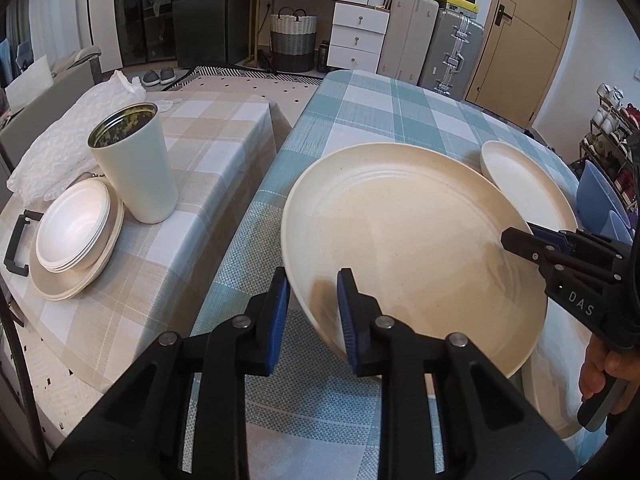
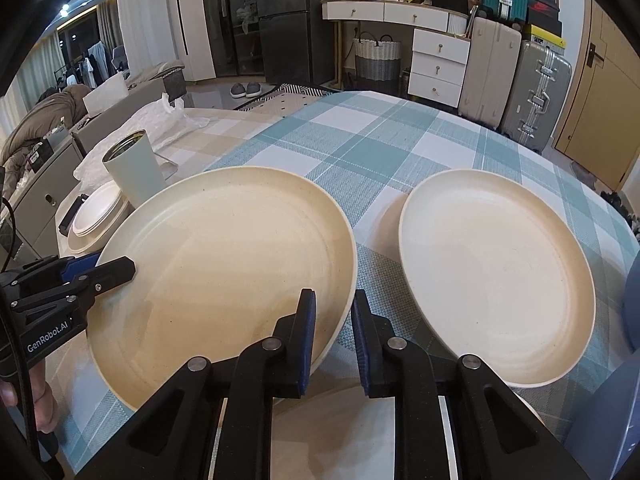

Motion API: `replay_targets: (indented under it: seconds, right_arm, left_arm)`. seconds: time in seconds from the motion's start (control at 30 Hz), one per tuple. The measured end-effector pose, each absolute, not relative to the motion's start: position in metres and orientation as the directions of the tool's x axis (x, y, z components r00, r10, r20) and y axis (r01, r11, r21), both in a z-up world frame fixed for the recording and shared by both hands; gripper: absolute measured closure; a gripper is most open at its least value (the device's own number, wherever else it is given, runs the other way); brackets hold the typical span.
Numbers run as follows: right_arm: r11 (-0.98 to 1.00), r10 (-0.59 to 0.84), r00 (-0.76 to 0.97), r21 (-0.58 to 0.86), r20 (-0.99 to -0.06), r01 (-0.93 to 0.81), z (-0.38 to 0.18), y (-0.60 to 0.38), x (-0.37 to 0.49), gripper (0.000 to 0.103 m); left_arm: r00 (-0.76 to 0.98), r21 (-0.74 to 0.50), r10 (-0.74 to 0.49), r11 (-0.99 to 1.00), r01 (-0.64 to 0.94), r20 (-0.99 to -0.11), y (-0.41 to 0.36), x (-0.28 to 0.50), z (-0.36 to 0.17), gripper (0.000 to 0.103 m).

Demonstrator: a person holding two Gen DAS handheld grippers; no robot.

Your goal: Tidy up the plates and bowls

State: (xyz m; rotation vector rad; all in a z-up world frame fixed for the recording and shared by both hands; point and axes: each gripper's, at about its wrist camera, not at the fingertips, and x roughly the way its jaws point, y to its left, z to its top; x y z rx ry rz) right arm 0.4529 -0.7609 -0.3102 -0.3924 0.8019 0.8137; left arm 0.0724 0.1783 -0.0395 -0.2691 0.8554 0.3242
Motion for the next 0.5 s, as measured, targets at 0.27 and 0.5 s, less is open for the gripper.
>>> replay_targets:
  seconds: [0.27, 0.5]
  right_arm:
    - [0.643, 0.504, 0.442, -0.020, -0.742, -0.766, -0.297, -0.770, 0.447, 0.085]
    - [0.659, 0.515, 0.461, -0.011, -0.722, -0.752, -0.285, -0.783, 0.442, 0.085]
  left_arm:
    - [0.639, -0.103, 0.173, 0.923, -0.370, -0.750, 0.172, 0.066, -0.026, 0.082]
    - [0.663, -0.095, 0.174, 0.932, -0.350, -0.728, 0.162, 0.061, -0.012, 0.082]
